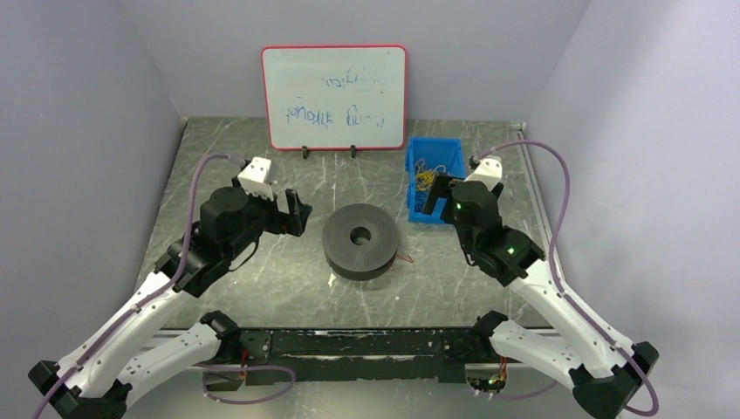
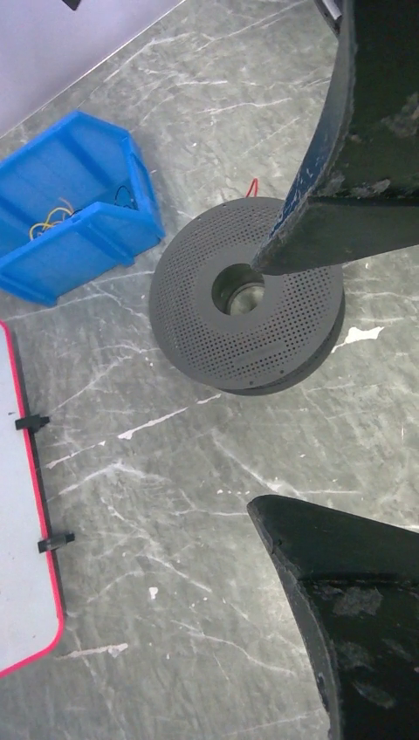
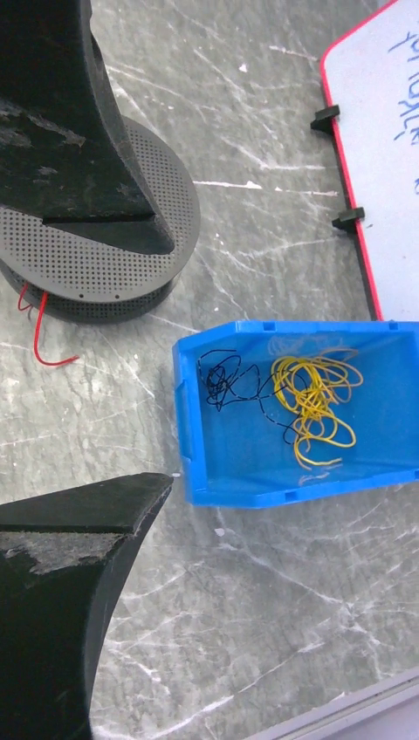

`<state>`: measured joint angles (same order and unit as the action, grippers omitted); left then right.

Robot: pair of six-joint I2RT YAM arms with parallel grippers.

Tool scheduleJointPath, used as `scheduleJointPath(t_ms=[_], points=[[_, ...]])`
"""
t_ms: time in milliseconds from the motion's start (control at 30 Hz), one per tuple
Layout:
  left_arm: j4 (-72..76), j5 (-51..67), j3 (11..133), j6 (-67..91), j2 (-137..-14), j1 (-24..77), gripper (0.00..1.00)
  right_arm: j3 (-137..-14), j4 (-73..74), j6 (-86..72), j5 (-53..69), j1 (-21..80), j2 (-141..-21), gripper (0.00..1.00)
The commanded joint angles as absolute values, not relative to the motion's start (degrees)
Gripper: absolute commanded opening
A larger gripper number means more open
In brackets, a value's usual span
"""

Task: Wrap the cables

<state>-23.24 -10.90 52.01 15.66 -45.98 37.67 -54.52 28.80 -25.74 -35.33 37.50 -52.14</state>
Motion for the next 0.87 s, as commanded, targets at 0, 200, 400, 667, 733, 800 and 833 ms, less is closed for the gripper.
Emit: scheduleJointPath(t_ms=[0, 200, 400, 667, 733, 800, 833], points=[[-16.46, -7.77, 49.56, 14.01, -42.65, 37.71, 1.0, -51.6, 25.25, -23.41, -35.09, 37.16, -48.41, 1.0], [-16.06, -9.56, 47.87, 13.48, -38.73, 37.71, 1.0, -49.83, 24.48, -22.76, -34.07, 37.1, -44.91, 1.0], [-19.22, -10.52, 48.19, 12.96, -35.56, 37.7, 1.0, -46.19, 19.35, -19.29, -27.85, 37.11, -40.55, 1.0], [-18.21, -13.7, 47.04, 13.56, -29.53, 35.93, 1.0, -45.02, 16.8, -16.69, -25.12, 37.17, -37.1, 1.0], [-17.24, -12.11, 46.44, 13.58, -28.48, 34.49, 0.99, -43.56, 14.98, -14.52, -20.7, 37.11, -35.25, 1.0], [-16.49, -9.17, 46.06, 13.23, -28.0, 33.04, 1.0, -43.17, 14.2, -14.97, -19.77, 37.13, -34.94, 1.0], [-16.21, -7.67, 45.99, 13.11, -28.08, 32.28, 1.0, -43.57, 14.42, -15.54, -20.27, 37.11, -35.4, 1.0]])
